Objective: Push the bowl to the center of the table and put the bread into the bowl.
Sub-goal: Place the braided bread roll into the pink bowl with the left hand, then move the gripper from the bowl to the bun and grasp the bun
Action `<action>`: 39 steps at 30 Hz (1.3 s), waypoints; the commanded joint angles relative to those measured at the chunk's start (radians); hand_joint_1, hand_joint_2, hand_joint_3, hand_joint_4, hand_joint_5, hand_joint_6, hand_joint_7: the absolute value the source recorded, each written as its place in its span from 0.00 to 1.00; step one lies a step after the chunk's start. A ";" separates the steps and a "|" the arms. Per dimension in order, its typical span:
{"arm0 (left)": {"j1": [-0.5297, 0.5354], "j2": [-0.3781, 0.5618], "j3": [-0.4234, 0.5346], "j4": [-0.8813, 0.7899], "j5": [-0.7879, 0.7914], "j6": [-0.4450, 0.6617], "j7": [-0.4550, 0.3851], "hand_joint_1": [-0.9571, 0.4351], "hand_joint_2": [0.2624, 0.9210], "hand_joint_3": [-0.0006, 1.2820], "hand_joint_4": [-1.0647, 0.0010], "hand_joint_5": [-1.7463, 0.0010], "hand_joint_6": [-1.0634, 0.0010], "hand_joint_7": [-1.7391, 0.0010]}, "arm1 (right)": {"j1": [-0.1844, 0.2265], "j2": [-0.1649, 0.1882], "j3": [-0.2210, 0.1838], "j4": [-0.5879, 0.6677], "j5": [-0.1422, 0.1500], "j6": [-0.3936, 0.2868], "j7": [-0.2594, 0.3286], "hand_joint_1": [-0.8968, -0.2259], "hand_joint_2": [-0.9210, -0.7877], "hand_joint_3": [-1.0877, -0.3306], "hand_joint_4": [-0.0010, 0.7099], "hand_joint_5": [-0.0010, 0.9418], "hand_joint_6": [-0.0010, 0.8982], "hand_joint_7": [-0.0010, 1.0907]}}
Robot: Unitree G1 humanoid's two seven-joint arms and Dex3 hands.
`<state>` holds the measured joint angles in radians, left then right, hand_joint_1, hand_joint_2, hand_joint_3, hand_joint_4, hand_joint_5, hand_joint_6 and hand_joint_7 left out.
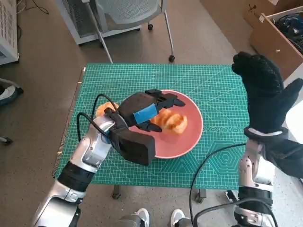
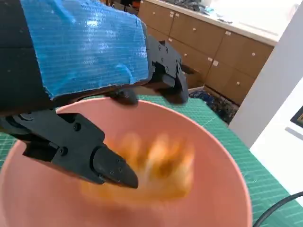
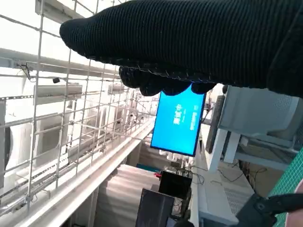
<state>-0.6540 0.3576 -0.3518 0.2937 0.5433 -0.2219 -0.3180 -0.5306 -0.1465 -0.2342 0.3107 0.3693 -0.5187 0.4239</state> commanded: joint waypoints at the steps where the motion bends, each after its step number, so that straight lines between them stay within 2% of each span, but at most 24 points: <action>1: 0.005 0.022 -0.006 -0.014 0.015 -0.043 0.021 0.30 0.97 0.01 0.97 1.00 0.96 0.89 | 0.024 -0.002 0.003 -0.001 -0.005 0.015 -0.008 0.62 0.00 0.61 0.47 0.00 0.11 0.51; 6: 0.025 0.021 0.017 -0.026 -0.019 -0.052 0.018 0.19 1.00 0.04 1.00 1.00 0.99 0.92 | 0.022 0.000 0.009 0.000 -0.006 0.020 -0.007 0.62 0.00 0.61 0.47 0.00 0.11 0.51; 12: 0.065 0.028 0.065 -0.104 -0.081 -0.016 -0.009 0.18 1.00 0.05 1.00 1.00 1.00 0.93 | 0.021 0.002 0.015 -0.004 -0.004 0.032 -0.005 0.63 0.00 0.61 0.47 0.00 0.11 0.52; 19: 0.129 0.096 0.168 -0.268 -0.134 0.061 -0.050 0.22 0.97 0.02 0.99 1.00 0.96 0.92 | 0.029 0.002 0.020 -0.027 0.002 0.050 -0.006 0.63 0.00 0.61 0.47 0.00 0.11 0.52; 27: 0.155 0.192 0.300 -0.320 -0.167 0.085 -0.047 0.26 0.97 0.01 0.95 0.99 0.91 0.90 | 0.035 -0.011 0.011 -0.033 0.018 0.060 0.010 0.62 0.00 0.61 0.47 0.00 0.10 0.53; 34: 0.178 0.243 0.346 -0.317 -0.154 0.112 -0.036 0.30 0.92 0.00 0.93 0.99 0.90 0.88 | 0.031 -0.018 0.005 -0.020 0.026 0.061 0.019 0.62 0.00 0.61 0.47 0.00 0.10 0.53; 39: 0.192 0.272 0.353 -0.284 -0.155 0.125 -0.046 0.32 0.89 0.00 0.92 0.99 0.90 0.87 | 0.025 -0.016 0.005 -0.013 0.020 0.063 0.017 0.62 0.00 0.61 0.47 0.00 0.10 0.53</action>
<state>-0.4796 0.6127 -0.0012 -0.0079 0.3891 -0.1053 -0.3581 -0.5235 -0.1553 -0.2296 0.2808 0.3896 -0.4725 0.4341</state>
